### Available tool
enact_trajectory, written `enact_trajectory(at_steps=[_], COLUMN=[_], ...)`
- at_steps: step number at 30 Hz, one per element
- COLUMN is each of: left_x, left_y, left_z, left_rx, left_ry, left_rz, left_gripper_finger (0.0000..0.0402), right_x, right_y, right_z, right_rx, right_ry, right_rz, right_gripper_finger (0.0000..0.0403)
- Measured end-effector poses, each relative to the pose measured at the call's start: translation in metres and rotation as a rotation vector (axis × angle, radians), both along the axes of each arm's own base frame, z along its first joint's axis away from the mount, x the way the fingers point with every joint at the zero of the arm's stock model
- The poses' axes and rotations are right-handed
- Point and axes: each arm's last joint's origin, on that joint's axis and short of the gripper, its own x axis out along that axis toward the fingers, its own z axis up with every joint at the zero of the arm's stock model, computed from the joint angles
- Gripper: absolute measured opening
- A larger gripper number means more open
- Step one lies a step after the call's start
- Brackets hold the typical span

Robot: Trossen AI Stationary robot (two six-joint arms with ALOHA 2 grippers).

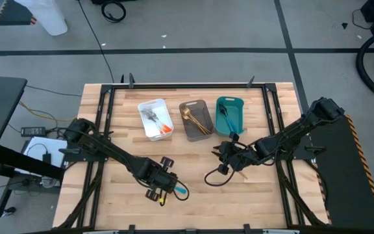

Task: Sort silverware by color (type)
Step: Put the blue fork into the green bin

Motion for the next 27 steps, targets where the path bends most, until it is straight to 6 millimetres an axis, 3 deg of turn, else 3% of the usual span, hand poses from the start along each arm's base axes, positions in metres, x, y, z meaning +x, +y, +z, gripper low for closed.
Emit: enact_trajectory(at_steps=[15,27], left_x=[-0.0030,0.0035], left_y=[0.0026,-0.0053], left_z=[0.0029,-0.0054], left_rx=[0.044,-0.061], left_ry=[0.005,-0.007], left_rz=[-0.008,0.072], left_gripper_finger=[0.0014,0.0016], right_x=[0.0000,0.0001], right_y=[0.0000,0.0000], right_z=[0.0001,0.0001], right_rx=[0.000,0.000], right_ry=[0.000,-0.001], right_rz=[0.000,0.000], right_gripper_finger=[0.0103,0.0103])
